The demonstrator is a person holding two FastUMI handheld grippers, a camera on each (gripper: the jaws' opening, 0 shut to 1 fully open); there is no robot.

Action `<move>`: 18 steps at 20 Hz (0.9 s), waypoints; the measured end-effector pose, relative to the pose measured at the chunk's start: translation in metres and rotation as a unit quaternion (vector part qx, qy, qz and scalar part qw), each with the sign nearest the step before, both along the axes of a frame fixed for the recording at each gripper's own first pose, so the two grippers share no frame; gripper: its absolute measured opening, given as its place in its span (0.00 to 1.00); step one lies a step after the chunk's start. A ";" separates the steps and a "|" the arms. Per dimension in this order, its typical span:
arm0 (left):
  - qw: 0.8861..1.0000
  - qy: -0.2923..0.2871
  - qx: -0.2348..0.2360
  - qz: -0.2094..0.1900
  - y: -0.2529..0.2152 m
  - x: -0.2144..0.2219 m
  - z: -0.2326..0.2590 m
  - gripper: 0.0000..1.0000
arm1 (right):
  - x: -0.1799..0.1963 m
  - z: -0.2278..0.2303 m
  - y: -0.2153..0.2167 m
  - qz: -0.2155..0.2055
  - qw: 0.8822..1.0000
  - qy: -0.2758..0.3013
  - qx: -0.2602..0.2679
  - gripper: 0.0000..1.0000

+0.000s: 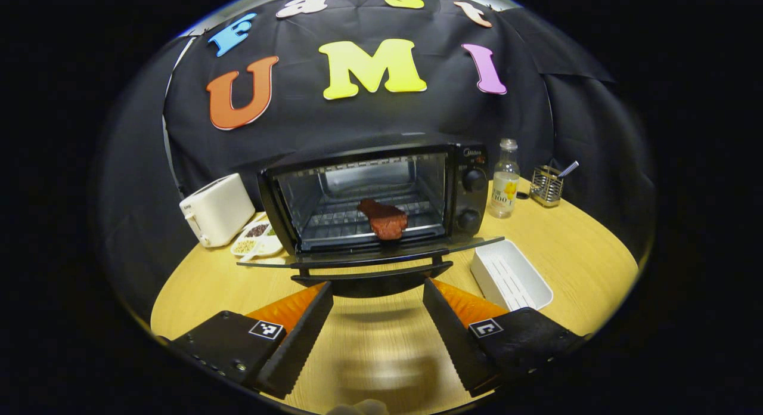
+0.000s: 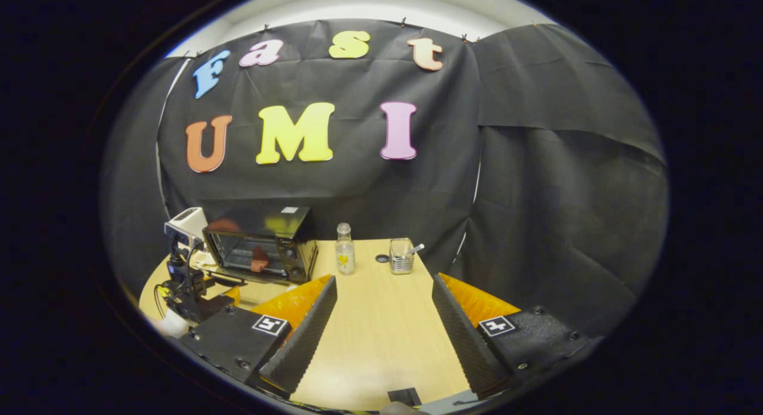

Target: Open the electric oven with the left hand, put the food in, and close the electric oven.

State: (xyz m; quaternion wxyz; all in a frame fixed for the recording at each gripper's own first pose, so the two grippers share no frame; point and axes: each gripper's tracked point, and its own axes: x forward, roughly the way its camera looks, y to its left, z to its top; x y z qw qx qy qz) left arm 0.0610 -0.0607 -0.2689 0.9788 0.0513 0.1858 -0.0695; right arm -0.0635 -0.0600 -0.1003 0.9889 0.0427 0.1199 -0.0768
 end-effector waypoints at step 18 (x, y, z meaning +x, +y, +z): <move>0.999 -0.042 0.000 0.006 0.002 0.073 0.061 0.97 | -0.006 0.020 -0.026 -0.041 0.999 -0.021 0.023 1.00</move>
